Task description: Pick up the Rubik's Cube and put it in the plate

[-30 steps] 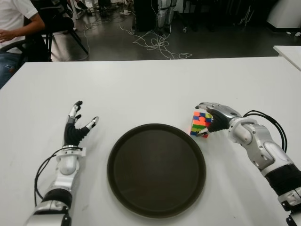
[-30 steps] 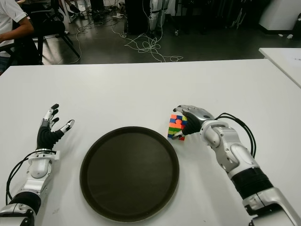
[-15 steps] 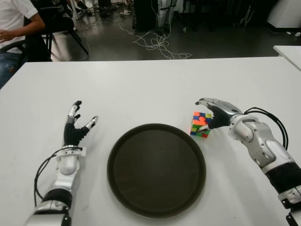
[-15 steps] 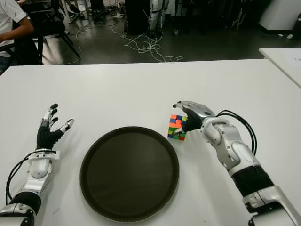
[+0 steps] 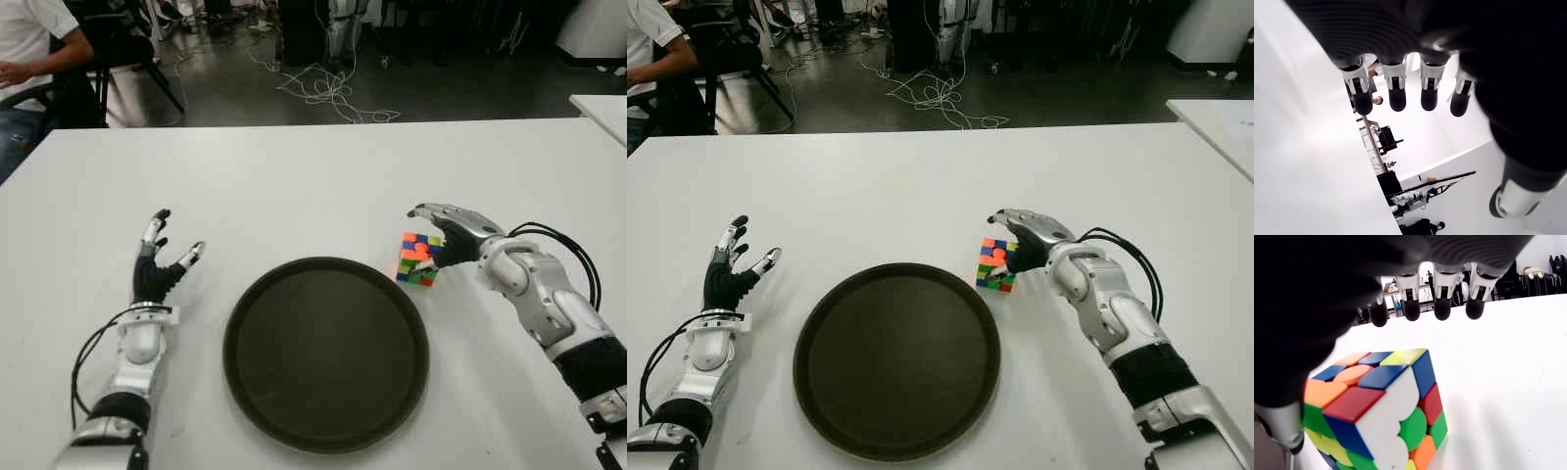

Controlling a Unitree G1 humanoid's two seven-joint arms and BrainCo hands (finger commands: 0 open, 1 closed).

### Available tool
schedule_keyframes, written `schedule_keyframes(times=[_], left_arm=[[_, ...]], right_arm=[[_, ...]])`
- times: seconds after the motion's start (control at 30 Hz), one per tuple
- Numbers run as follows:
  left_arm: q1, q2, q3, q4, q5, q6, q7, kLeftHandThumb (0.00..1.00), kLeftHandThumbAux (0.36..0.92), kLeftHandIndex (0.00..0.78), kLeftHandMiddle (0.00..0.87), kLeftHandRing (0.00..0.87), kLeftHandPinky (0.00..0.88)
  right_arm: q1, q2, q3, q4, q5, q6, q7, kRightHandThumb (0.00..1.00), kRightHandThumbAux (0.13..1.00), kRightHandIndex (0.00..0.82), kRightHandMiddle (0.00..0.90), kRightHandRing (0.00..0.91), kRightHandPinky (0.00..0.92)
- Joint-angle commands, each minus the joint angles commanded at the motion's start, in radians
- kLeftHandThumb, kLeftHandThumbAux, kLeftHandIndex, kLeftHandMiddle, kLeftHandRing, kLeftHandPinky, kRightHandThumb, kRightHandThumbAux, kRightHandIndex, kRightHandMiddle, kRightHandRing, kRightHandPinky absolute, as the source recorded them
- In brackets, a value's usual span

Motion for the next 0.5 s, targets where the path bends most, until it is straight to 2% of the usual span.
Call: schedule_keyframes(times=[0.5], left_arm=[[0.002,0.000,-0.005,-0.005,0.009,0.012,0.018,0.372,0.676,0.030,0.067,0.038,0.003]], right_arm=[[0.000,0.003,0.004,0.017,0.004,-0.016,0.000,0.000,0.637,0.000,0.000,0.000,0.000]])
